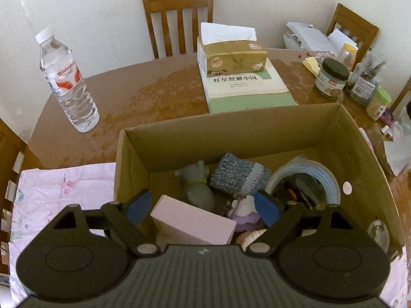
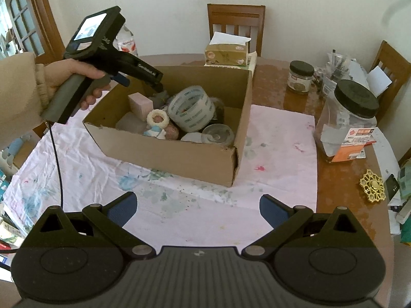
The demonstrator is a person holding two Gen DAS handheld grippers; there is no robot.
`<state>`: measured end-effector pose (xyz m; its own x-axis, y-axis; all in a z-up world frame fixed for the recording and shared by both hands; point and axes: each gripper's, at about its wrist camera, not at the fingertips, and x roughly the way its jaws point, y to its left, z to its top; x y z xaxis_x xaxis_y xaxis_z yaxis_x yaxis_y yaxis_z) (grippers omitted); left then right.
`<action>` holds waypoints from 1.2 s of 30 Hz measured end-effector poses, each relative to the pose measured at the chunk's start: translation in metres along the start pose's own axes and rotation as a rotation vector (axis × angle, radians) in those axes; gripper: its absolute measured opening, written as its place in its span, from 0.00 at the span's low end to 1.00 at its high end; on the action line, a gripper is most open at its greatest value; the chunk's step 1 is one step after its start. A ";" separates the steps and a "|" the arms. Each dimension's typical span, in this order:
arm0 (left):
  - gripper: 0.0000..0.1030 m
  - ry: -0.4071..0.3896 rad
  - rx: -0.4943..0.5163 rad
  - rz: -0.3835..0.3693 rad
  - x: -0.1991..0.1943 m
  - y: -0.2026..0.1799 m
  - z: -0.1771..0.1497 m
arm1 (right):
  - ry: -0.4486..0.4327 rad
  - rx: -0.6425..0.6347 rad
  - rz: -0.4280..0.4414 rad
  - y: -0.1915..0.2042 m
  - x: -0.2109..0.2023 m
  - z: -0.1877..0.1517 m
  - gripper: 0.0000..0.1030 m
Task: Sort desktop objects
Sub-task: 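Carry the pink carton into the cardboard box and open the left tool, then withdraw the open left tool from the cardboard box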
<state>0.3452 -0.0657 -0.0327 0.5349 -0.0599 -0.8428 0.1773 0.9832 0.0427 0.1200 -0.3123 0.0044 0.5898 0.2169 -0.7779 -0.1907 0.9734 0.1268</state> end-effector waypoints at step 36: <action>0.95 -0.309 0.058 0.004 -0.166 -0.035 -0.140 | -0.099 -0.071 0.003 0.033 -0.025 -0.009 1.00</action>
<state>0.1351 -0.0660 0.0306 0.7599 -0.1144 -0.6399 0.2169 0.9726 0.0837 0.0919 -0.2859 0.0224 0.6633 0.2299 -0.7122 -0.2462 0.9657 0.0825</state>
